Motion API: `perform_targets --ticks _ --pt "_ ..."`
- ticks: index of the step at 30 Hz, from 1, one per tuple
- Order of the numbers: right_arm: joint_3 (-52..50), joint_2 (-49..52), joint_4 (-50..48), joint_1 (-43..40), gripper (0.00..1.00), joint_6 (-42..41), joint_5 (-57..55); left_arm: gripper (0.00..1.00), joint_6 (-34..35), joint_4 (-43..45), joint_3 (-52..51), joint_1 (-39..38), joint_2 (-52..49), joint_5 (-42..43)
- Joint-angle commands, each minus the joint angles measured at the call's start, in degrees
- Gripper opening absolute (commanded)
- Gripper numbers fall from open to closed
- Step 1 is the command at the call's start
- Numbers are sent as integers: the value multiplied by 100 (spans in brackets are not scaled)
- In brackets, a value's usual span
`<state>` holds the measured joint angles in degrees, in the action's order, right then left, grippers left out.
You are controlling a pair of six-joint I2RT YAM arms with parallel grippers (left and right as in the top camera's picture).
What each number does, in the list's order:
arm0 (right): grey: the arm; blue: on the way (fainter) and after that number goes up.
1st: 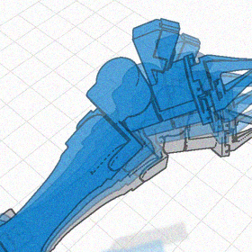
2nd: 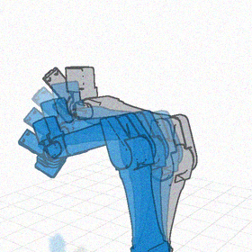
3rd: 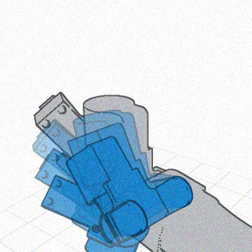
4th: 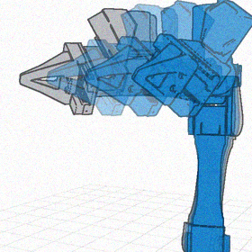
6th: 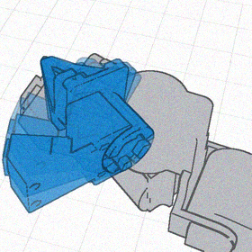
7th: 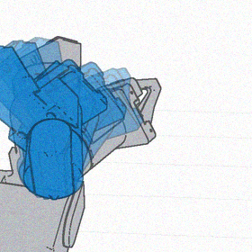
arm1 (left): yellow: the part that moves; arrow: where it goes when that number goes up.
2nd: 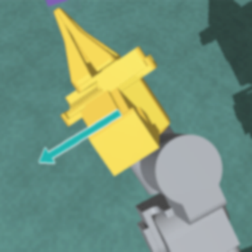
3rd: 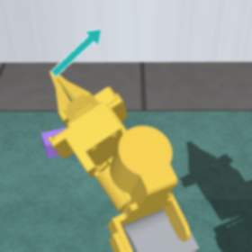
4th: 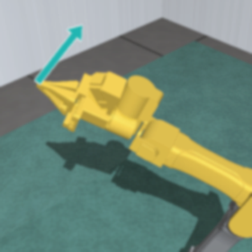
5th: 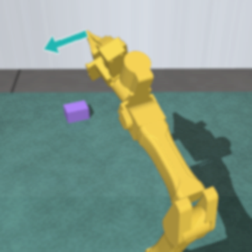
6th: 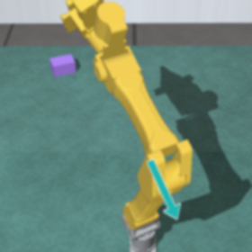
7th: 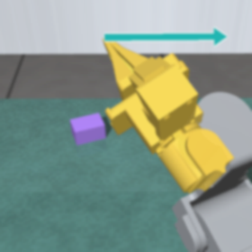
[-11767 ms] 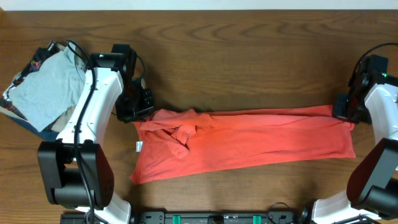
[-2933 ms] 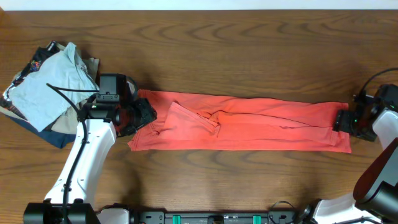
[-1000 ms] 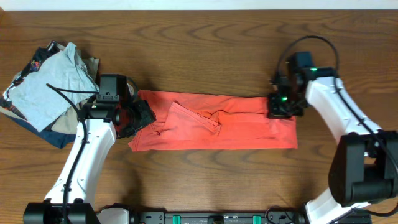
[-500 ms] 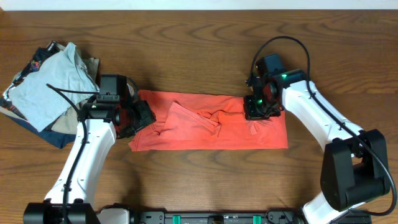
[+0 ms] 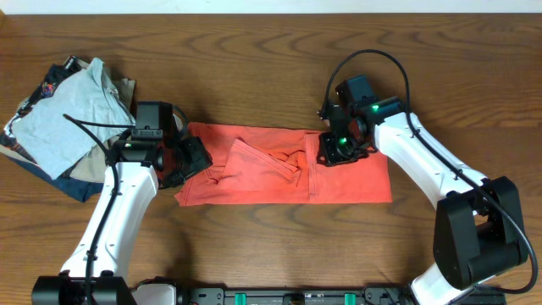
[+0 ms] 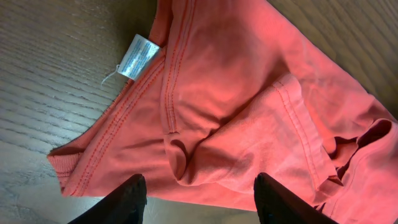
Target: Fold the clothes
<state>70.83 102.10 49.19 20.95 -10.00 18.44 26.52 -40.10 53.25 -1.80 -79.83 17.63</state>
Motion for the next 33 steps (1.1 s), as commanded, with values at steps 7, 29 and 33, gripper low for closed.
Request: perform_targets --ticks 7,29,33 --pt "70 -74 332 -205 32 -391 -1563 65 -387 -39 -4 11 7 -52" --pt "496 -538 1340 -654 42 -455 -1606 79 -2380 1019 -144 13 -1270 -761" --pt "496 -538 1362 -654 41 -457 -1609 79 -2531 1113 -144 13 -1403 -872"
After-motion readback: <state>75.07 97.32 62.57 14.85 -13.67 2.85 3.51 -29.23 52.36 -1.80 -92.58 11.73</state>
